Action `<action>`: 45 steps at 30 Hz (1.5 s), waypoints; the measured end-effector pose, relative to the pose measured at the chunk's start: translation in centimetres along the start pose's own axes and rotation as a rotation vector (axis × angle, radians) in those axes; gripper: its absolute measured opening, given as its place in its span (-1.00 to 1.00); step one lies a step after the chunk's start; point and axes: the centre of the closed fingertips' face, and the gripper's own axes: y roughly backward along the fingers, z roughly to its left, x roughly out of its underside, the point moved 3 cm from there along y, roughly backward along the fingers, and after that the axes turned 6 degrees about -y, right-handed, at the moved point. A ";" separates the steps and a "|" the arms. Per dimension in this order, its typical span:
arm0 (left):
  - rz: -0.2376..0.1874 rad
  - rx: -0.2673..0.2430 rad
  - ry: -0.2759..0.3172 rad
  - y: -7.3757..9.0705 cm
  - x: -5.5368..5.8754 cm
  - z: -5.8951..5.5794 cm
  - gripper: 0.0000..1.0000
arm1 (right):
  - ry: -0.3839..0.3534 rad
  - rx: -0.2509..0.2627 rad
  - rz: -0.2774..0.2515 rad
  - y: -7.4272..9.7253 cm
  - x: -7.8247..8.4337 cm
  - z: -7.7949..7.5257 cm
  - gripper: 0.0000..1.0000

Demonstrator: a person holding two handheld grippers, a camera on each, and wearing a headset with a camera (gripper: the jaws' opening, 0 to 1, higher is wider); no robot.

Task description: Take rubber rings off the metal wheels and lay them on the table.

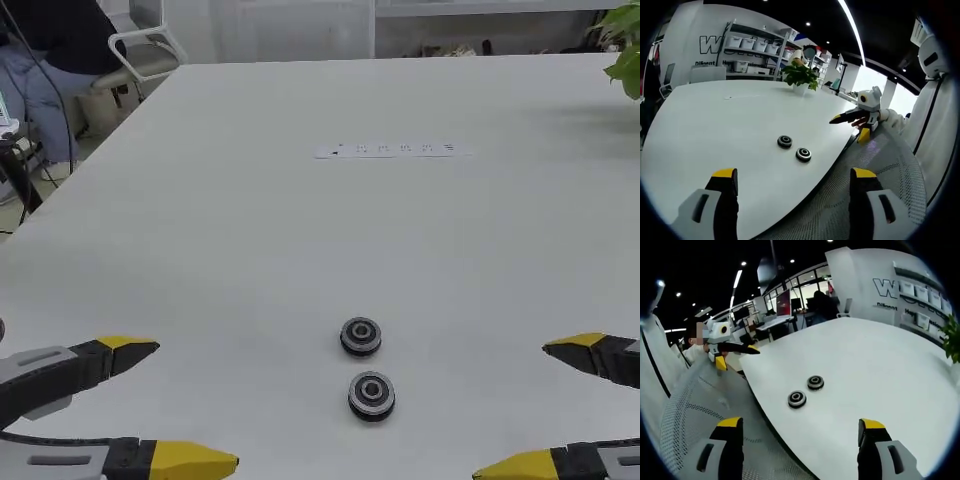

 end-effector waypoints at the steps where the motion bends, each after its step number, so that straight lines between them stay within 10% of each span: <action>1: 0.000 -0.001 0.001 0.0 0.0 0.0 0.82 | 0.002 0.001 -0.006 0.0 -0.1 0.0 0.93; 40: 0.030 0.037 0.032 -0.1 0.4 -0.5 0.74 | -0.052 0.002 0.066 0.0 1.1 -0.2 0.83; 45: -0.020 0.012 -0.016 0.2 -0.5 -0.2 0.90 | -0.054 0.004 0.068 0.0 1.1 -0.2 0.81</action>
